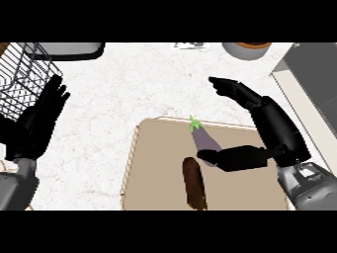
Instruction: Pick the sweet potato from the tray and place it in the tiered shelf
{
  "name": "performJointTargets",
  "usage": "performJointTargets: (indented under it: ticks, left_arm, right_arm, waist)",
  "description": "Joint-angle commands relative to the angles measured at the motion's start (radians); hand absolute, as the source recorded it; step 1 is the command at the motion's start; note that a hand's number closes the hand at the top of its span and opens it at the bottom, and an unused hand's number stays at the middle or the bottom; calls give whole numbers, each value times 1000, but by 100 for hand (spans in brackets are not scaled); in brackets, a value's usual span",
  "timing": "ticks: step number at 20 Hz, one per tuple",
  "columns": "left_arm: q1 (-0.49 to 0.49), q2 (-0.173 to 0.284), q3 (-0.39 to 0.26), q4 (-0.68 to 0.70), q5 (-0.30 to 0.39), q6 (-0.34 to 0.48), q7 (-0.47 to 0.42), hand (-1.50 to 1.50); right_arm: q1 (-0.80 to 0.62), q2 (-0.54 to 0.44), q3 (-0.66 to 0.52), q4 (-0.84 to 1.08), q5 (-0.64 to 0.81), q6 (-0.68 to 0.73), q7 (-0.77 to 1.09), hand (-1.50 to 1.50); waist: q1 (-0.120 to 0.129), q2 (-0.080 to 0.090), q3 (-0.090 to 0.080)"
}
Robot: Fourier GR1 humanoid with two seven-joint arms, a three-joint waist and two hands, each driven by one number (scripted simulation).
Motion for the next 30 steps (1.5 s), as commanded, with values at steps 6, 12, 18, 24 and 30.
performJointTargets:
  ticks: [6,12,18,24,30]
  left_arm:
    - [7,4,4,36,-18,-24,-22,0]
    - [-73,5,-3,15,-13,-15,52,0]
    - [-51,-12,17,68,-12,-35,-7,0]
    - [-64,-13,14,40,-15,-34,29,0]
    - [-48,-41,12,45,-25,-11,25,0]
  right_arm:
    - [-167,-168,211,-156,37,268,510,-150]
    - [-401,-249,411,-136,234,499,719,-150]
    - [-472,-2,584,-15,298,484,949,-150]
    - [-496,142,643,124,304,514,1034,-150]
    - [-494,149,713,192,334,552,1085,-150]
  waist:
    - [0,-9,-6]
    - [21,-11,-7]
    - [19,-2,-4]
    - [13,-4,-2]
    - [1,-8,-2]
